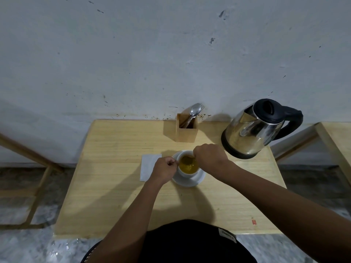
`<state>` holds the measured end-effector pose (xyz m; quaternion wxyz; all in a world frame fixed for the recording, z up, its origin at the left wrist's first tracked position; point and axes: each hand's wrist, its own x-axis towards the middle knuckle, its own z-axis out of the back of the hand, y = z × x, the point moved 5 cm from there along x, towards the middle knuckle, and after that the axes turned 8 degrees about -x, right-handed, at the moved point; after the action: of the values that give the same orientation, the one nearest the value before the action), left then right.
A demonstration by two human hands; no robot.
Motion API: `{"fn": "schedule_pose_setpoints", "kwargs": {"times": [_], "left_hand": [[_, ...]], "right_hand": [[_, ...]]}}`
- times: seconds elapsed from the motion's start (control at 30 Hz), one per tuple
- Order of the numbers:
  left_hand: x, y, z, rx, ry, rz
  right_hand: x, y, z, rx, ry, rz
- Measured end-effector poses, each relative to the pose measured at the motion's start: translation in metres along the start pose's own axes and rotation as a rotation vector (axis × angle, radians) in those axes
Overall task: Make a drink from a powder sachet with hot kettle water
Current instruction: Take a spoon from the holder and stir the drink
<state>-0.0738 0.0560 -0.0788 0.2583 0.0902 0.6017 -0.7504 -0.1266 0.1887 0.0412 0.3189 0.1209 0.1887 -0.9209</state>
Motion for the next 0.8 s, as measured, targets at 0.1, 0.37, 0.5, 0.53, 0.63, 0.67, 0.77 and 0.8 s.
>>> {"fn": "schedule_pose_setpoints", "kwargs": {"times": [0.1, 0.37, 0.5, 0.53, 0.63, 0.67, 0.77, 0.8], "left_hand": [[0.001, 0.0, 0.0, -0.006, -0.002, -0.002], [0.002, 0.0, -0.001, 0.021, 0.006, 0.008], [0.001, 0.0, 0.0, 0.008, 0.011, 0.02], [0.001, 0.0, 0.0, 0.005, 0.012, 0.018], [0.001, -0.001, -0.001, 0.009, 0.005, 0.006], [0.001, -0.002, -0.001, 0.013, 0.002, 0.004], [0.001, -0.001, -0.001, 0.014, -0.005, 0.003], [0.001, -0.001, -0.001, 0.014, -0.006, 0.003]], "right_hand": [[-0.002, -0.006, 0.003, -0.027, 0.016, -0.006], [-0.006, 0.006, 0.001, -0.028, 0.065, 0.019], [-0.002, 0.012, 0.002, 0.007, 0.027, 0.017], [-0.001, 0.012, 0.002, 0.011, 0.009, 0.013], [0.001, 0.008, 0.004, 0.005, -0.01, 0.007], [0.001, 0.005, 0.006, -0.011, -0.005, 0.01], [0.0, -0.003, 0.008, -0.045, 0.013, 0.0], [0.0, -0.005, 0.008, -0.051, 0.019, -0.006]]}}
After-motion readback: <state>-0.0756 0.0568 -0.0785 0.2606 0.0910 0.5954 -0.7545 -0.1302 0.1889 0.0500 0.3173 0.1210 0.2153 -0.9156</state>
